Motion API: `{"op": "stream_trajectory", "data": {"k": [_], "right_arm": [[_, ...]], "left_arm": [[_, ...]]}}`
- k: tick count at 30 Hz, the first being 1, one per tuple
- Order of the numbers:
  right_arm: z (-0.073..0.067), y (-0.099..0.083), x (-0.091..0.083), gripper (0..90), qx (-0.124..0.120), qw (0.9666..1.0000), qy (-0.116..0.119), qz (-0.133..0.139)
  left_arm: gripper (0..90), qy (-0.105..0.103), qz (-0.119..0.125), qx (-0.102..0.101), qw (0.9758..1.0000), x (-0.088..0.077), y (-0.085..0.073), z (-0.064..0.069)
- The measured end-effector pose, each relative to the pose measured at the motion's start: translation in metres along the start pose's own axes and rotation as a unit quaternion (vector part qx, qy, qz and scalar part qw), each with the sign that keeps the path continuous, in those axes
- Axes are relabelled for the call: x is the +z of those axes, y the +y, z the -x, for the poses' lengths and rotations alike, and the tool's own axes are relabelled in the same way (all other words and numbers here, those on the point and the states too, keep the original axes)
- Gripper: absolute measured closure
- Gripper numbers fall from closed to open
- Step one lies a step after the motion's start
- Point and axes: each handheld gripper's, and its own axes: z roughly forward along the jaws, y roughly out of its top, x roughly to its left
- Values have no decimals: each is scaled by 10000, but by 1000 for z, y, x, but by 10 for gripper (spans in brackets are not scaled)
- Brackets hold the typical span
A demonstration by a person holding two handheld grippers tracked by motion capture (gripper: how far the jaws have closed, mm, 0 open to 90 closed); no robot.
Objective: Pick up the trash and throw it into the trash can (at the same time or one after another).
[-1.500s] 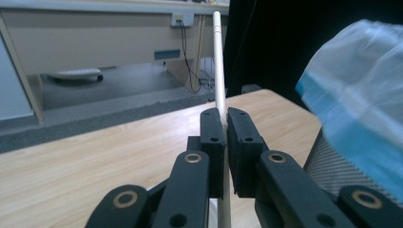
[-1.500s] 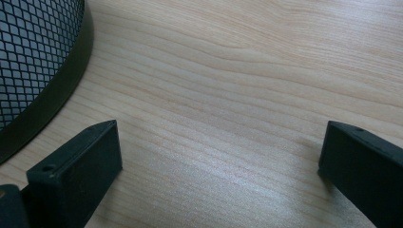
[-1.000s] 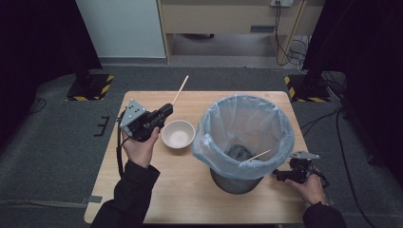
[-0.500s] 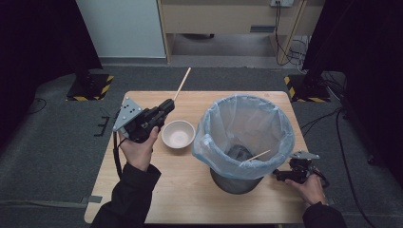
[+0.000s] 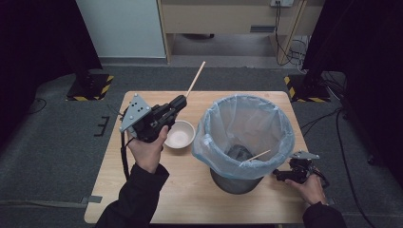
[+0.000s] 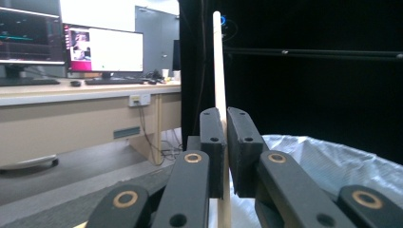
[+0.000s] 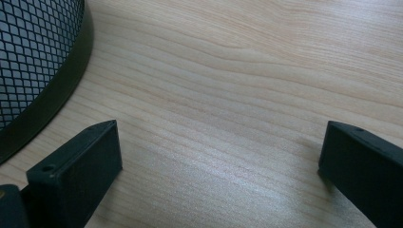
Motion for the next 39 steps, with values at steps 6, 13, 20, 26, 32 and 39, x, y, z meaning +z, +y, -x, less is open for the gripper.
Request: {"op": "stream_trajectory", "data": {"k": [6, 13, 20, 26, 32, 39], "right_arm": [[0, 0, 0, 7, 1, 10000, 0, 0], [0, 0, 0, 7, -1, 10000, 0, 0], [0, 0, 0, 7, 1, 10000, 0, -1], [0, 0, 0, 7, -1, 10000, 0, 0], [0, 0, 0, 7, 1, 10000, 1, -1], [0, 0, 0, 7, 0, 10000, 0, 0]], "left_arm": [[853, -172, 78, 56, 9998, 9, 8, 13], [853, -347, 84, 144, 9993, 18, 10, 26], [853, -510, 69, 168, 9985, 28, 10, 38], [853, -662, 68, 189, 9976, 38, 11, 50], [853, -777, 72, 199, 9968, 46, 12, 59], [853, -899, -16, 214, 9957, 57, 10, 69]]}}
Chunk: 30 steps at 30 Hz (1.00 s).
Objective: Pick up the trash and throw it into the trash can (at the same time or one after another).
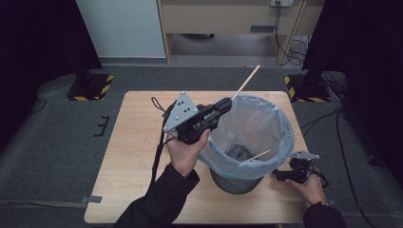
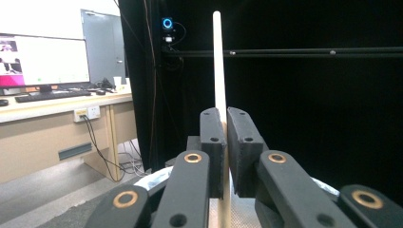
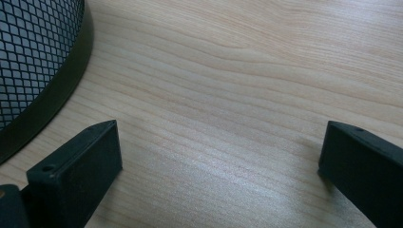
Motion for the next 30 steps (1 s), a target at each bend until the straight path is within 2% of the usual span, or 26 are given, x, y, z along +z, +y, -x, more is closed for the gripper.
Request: {"op": "stream_trajectory", "data": {"k": [10, 12, 16, 22, 27, 30], "right_arm": [[0, 0, 0, 7, 1, 10000, 1, 0], [0, 0, 0, 7, 2, 10000, 1, 0], [0, 0, 0, 7, 1, 10000, 1, 0], [0, 0, 0, 7, 0, 10000, 1, -1], [0, 0, 0, 7, 0, 10000, 0, -1], [0, 0, 0, 7, 0, 10000, 1, 0]], "left_arm": [[849, -216, -293, -54, 9993, 17, -10, 5], [804, -291, -316, -122, 9990, 18, -12, 4], [745, -312, -308, -145, 9989, 15, -10, 1], [687, -136, -246, -50, 9996, -7, 0, -9], [643, 220, -391, 95, 9989, -36, 0, -27], [614, 497, -503, 107, 9974, -55, -5, -41]]}}
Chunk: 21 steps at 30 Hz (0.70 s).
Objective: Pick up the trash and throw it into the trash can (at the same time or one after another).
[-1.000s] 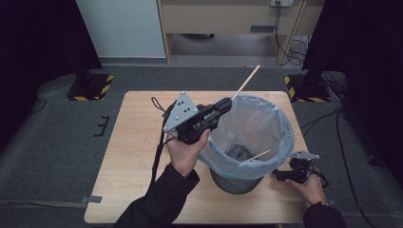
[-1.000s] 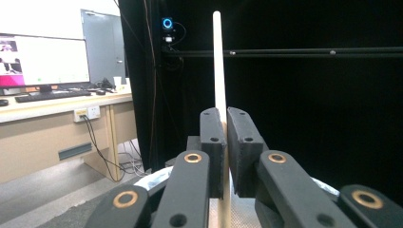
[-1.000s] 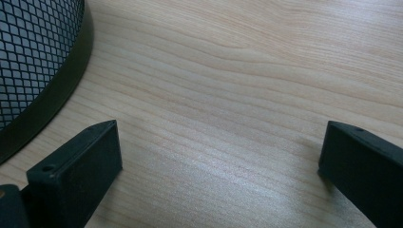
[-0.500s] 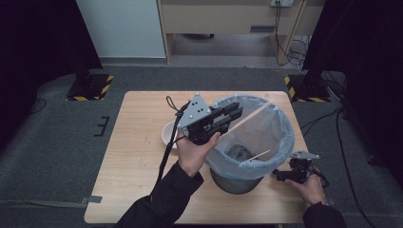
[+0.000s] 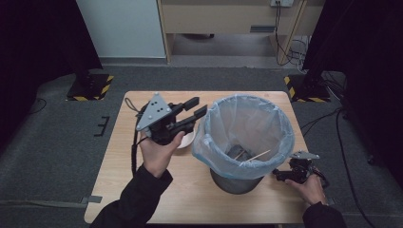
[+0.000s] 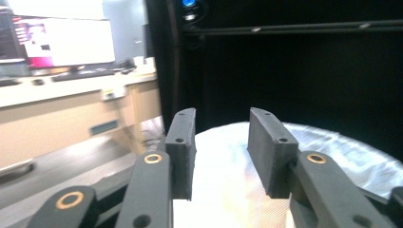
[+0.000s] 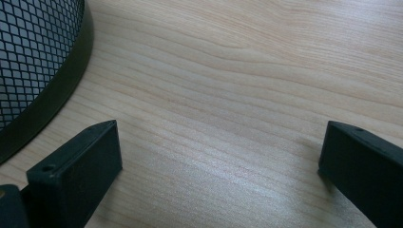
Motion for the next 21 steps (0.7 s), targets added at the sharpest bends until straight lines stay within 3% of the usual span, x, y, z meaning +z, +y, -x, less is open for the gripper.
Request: {"op": "stream_trajectory", "data": {"k": [3, 8, 17, 21], "right_arm": [[0, 0, 0, 7, 0, 10000, 0, -1], [0, 0, 0, 7, 0, 10000, -1, 0], [0, 0, 0, 7, 0, 10000, 0, 1], [0, 0, 0, 7, 0, 10000, -1, 1]], "left_arm": [[587, 243, -177, -39, 9995, -13, -12, -16], [558, 688, -518, -189, 9961, -27, -39, -41], [472, 1268, -1126, -419, 9846, -27, -92, -75], [401, 1517, -1412, -634, 9762, -20, -118, -92]]}}
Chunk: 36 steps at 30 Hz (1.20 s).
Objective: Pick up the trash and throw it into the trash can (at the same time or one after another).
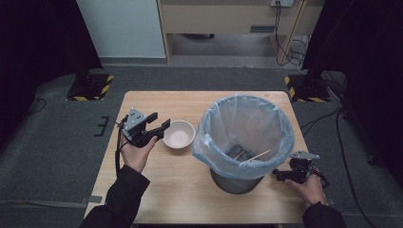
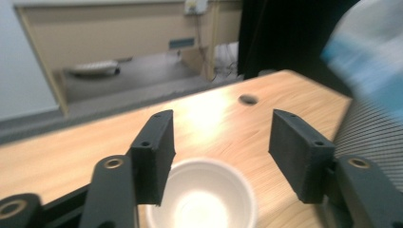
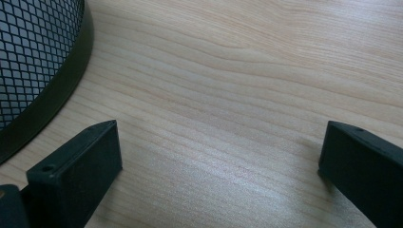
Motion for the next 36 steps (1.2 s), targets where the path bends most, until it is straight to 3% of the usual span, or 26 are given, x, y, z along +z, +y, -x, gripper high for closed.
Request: {"op": "stream_trajectory", "data": {"k": [3, 10, 17, 26, 33, 36], "right_arm": [[0, 0, 0, 7, -1, 10000, -1, -1], [0, 0, 0, 7, 1, 10000, 0, -2], [0, 0, 0, 7, 0, 10000, 0, -1], [0, 0, 0, 7, 1, 10000, 0, 0], [0, 0, 0, 7, 2, 10000, -4, 7], [0, 0, 0, 7, 2, 10000, -5, 6]], "left_arm": [[377, 146, -217, -107, 9996, 13, -13, -10], [343, 442, -719, -281, 9960, 41, -42, -30], [340, 577, -1084, -501, 9912, 63, -62, -37], [377, 679, -1505, -585, 9845, 83, -78, -42], [466, 593, -1683, -777, 9809, 90, -92, -44], [547, 484, -1743, -873, 9796, 91, -97, -43]]}}
